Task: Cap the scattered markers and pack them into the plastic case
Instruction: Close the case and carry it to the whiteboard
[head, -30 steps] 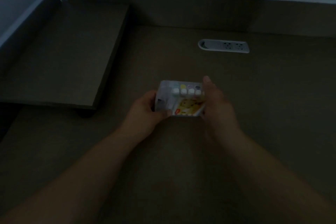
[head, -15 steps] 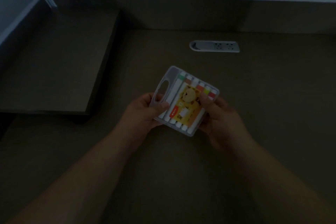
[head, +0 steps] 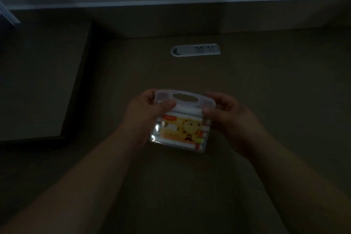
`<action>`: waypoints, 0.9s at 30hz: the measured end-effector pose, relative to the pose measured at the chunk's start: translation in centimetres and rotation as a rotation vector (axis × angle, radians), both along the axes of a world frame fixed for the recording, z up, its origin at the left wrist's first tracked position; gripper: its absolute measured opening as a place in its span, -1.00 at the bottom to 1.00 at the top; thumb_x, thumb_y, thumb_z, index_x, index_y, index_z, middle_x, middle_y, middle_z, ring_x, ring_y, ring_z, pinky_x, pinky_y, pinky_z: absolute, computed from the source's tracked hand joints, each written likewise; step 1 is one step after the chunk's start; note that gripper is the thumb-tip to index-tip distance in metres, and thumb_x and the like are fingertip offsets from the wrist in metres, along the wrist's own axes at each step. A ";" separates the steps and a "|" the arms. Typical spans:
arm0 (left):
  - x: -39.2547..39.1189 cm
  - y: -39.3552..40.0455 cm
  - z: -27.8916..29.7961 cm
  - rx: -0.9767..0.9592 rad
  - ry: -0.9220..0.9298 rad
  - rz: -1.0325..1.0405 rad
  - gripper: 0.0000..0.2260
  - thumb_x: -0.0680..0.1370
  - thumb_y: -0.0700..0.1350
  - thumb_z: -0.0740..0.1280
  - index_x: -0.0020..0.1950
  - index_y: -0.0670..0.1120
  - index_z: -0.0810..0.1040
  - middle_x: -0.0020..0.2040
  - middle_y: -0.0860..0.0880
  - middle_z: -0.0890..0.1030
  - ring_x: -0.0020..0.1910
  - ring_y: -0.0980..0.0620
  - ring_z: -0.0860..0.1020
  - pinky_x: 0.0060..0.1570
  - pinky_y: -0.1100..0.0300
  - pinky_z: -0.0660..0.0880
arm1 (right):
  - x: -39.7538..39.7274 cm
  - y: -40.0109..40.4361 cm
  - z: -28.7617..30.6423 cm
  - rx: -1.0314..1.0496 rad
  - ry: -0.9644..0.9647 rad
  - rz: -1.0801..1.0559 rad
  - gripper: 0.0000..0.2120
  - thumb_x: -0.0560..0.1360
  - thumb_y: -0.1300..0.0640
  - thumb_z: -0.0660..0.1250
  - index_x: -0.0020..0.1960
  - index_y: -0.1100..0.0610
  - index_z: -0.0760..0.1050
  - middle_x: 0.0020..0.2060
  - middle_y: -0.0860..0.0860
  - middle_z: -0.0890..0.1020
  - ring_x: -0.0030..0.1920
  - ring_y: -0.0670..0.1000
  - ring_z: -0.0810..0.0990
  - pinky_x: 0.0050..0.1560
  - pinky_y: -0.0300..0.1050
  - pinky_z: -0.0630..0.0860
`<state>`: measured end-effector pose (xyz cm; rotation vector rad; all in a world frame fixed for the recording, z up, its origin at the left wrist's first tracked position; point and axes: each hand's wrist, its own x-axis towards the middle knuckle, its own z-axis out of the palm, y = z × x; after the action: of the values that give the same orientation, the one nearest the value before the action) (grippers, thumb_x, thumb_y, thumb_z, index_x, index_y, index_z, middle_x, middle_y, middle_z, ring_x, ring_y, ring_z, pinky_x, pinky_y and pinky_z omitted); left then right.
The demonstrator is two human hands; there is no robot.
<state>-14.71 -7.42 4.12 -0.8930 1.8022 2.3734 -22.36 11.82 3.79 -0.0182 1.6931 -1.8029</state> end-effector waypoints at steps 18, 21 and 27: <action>-3.5 7.2 7.0 -0.133 0.018 -0.364 -0.60 0.37 -0.05 0.46 0.17 -0.13 0.57 0.01 -0.12 0.72 -0.01 -0.08 0.71 0.03 -0.09 0.62 | 1.5 9.5 7.1 0.013 0.002 -0.291 -0.76 0.53 0.26 0.34 0.19 0.22 0.57 0.01 0.22 0.70 0.01 0.22 0.69 0.03 0.14 0.64; -3.7 9.0 10.6 -0.117 0.088 -0.411 -0.61 0.41 -0.09 0.45 0.19 -0.22 0.56 0.03 -0.20 0.70 0.02 -0.17 0.69 0.02 -0.12 0.63 | 2.4 11.6 10.7 0.013 0.046 -0.324 -0.77 0.54 0.22 0.36 0.17 0.23 0.58 0.00 0.23 0.70 0.01 0.22 0.70 0.03 0.15 0.62; -3.9 14.1 18.3 -0.087 0.150 -0.537 -0.58 0.36 -0.11 0.49 0.14 -0.26 0.57 -0.01 -0.27 0.70 -0.05 -0.20 0.70 -0.04 -0.12 0.63 | 5.6 16.7 19.1 0.015 0.148 -0.447 -0.76 0.53 0.21 0.37 0.17 0.27 0.57 -0.01 0.27 0.69 0.01 0.26 0.69 0.04 0.19 0.62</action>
<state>-18.64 6.73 22.44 -0.1896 1.9019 2.0687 -16.76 28.52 22.86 0.2589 1.9284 -2.1541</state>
